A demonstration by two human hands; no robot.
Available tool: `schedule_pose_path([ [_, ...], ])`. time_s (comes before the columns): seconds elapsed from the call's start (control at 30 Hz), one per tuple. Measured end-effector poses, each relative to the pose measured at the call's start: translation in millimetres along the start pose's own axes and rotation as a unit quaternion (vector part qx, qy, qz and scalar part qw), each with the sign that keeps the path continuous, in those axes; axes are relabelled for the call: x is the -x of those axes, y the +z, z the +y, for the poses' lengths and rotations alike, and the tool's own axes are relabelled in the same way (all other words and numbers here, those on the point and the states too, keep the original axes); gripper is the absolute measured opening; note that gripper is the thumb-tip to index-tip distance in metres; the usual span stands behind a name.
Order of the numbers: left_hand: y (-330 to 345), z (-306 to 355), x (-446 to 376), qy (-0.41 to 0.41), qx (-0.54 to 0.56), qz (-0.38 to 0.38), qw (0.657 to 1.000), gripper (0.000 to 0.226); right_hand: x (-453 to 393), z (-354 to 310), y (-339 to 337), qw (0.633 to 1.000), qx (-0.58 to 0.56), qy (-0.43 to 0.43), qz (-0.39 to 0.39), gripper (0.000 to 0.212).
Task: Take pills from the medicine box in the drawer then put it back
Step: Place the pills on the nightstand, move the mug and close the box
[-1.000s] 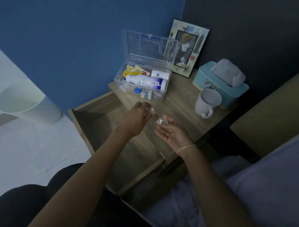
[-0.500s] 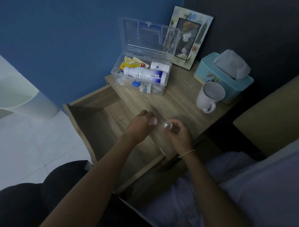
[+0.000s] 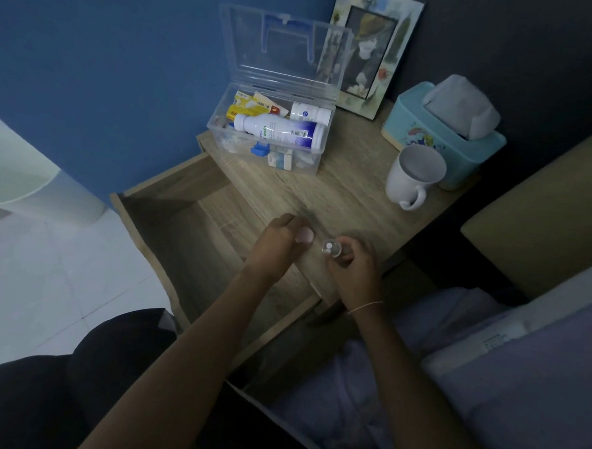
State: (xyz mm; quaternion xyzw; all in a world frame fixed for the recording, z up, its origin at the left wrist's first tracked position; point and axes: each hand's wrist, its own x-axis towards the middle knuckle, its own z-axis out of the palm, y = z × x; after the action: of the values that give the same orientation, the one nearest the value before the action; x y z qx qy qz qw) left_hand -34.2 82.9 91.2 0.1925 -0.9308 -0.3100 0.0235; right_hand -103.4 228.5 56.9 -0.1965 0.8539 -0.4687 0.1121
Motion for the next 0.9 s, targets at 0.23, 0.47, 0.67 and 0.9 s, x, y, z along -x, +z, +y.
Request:
schedule_pose_path([
  [0.23,6,-4,23,0.068,-0.101,0.045,0.992,0.036,3,-2,2,1.000,0.014,0.017,0.004,0.048],
  [0.47,8,-17,32,0.107,-0.112,0.034,0.987,0.043,5,-5,3,0.999,0.022,0.022,0.002,0.036],
  [0.67,9,-15,33,0.104,-0.111,0.026,0.988,0.045,6,-4,4,1.000,0.018,0.014,0.001,0.043],
  [0.9,11,-11,27,0.085,-0.133,0.055,0.986,0.048,-15,-26,-12,0.986,-0.010,0.028,0.167,0.056],
])
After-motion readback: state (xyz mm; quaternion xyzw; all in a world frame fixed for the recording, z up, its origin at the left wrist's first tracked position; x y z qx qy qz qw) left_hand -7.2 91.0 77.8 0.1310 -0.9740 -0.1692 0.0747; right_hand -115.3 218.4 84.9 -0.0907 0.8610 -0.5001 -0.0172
